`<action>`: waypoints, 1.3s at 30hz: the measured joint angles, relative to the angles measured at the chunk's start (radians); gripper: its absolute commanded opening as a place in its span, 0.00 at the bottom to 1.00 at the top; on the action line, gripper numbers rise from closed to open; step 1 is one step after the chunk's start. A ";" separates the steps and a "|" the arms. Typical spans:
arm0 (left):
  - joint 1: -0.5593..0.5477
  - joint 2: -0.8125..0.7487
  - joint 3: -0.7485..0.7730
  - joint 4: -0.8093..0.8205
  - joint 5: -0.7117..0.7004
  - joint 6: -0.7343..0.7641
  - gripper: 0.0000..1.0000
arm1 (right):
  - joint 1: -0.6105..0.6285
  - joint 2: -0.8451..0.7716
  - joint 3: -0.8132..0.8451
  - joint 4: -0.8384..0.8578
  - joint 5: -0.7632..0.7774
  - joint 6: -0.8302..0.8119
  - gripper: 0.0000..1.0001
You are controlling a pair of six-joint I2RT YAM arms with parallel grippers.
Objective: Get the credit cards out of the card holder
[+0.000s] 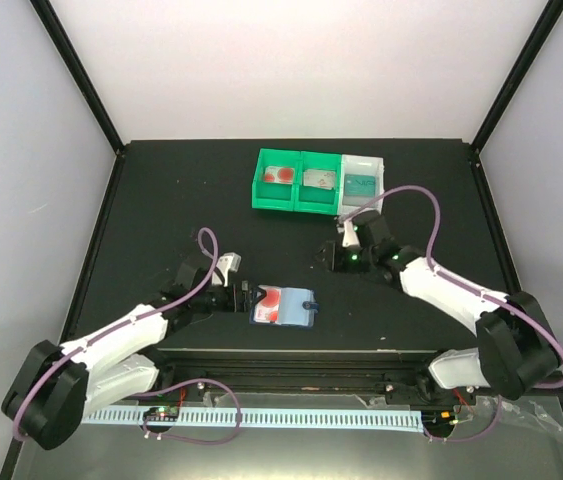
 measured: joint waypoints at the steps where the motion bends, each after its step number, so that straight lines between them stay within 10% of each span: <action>1: 0.000 0.016 -0.013 0.021 0.010 -0.008 0.75 | 0.026 0.003 -0.016 0.019 0.001 0.014 0.41; 20: 0.000 0.215 -0.115 0.246 0.145 -0.074 0.26 | 0.376 0.252 -0.035 0.227 0.091 0.165 0.25; 39: 0.000 0.235 -0.192 0.359 0.181 -0.123 0.21 | 0.431 0.343 -0.031 0.290 0.129 0.227 0.22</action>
